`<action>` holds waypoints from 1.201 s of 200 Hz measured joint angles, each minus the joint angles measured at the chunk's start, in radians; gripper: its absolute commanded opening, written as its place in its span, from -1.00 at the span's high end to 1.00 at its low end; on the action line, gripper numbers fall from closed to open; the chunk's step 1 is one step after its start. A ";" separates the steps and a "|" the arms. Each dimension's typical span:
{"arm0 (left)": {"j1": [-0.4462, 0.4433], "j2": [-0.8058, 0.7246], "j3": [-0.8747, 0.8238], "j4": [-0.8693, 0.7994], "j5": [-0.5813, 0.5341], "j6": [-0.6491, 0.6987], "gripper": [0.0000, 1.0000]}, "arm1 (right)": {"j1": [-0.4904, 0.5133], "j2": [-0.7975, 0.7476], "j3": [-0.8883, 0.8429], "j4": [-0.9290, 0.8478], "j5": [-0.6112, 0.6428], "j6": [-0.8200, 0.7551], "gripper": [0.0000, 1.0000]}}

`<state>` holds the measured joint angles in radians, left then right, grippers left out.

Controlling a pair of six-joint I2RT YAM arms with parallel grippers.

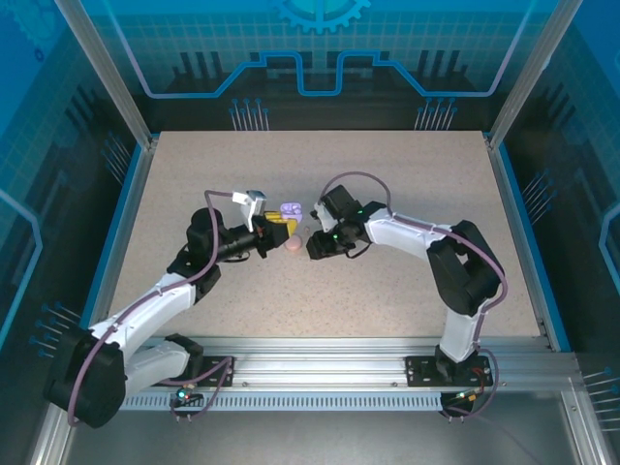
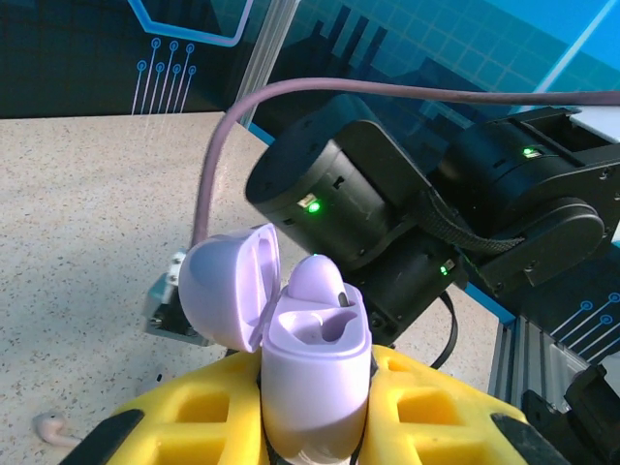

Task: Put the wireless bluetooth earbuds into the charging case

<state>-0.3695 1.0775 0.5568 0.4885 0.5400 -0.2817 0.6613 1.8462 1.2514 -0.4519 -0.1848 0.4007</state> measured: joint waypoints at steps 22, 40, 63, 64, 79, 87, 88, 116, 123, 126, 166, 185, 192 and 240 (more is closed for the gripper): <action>0.000 -0.011 -0.004 -0.006 -0.003 0.000 0.91 | 0.024 0.041 0.069 -0.039 0.079 0.019 0.18; 0.000 -0.012 -0.004 -0.007 -0.004 0.000 0.91 | 0.038 0.080 0.123 -0.075 0.128 0.024 0.18; 0.000 -0.012 -0.004 -0.007 -0.005 0.000 0.91 | 0.056 0.126 0.177 -0.124 0.180 0.026 0.18; 0.000 -0.012 -0.004 -0.007 -0.005 0.000 0.91 | 0.056 0.127 0.178 -0.125 0.182 0.026 0.18; 0.000 -0.012 -0.004 -0.007 -0.005 0.000 0.91 | 0.066 0.152 0.200 -0.152 0.208 0.026 0.18; 0.000 -0.012 -0.005 -0.006 -0.005 0.000 0.91 | 0.071 0.162 0.209 -0.167 0.220 0.026 0.18; 0.000 -0.012 -0.005 -0.006 -0.005 0.000 0.91 | 0.072 0.164 0.211 -0.169 0.223 0.026 0.18; 0.000 -0.012 -0.006 -0.006 -0.005 -0.001 0.90 | 0.082 0.195 0.243 -0.207 0.259 0.025 0.19; 0.000 -0.012 -0.006 -0.006 -0.005 -0.001 0.90 | 0.083 0.202 0.250 -0.214 0.264 0.025 0.20; 0.000 -0.012 -0.007 -0.006 -0.005 -0.001 0.90 | 0.083 0.205 0.254 -0.217 0.267 0.025 0.20; 0.000 -0.012 -0.011 -0.005 -0.005 -0.001 0.90 | 0.085 0.237 0.292 -0.252 0.293 0.018 0.20; 0.000 -0.012 -0.011 -0.005 -0.005 -0.002 0.90 | 0.087 0.249 0.306 -0.261 0.298 0.013 0.19; 0.000 -0.012 -0.011 -0.005 -0.005 -0.005 0.90 | 0.088 0.254 0.311 -0.264 0.300 0.010 0.19; 0.000 -0.013 -0.012 -0.005 -0.005 -0.007 0.90 | 0.100 0.280 0.316 -0.286 0.301 -0.011 0.17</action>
<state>-0.3691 1.0649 0.5449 0.4835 0.5350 -0.2890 0.7616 2.1258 1.5673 -0.7376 0.1165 0.3893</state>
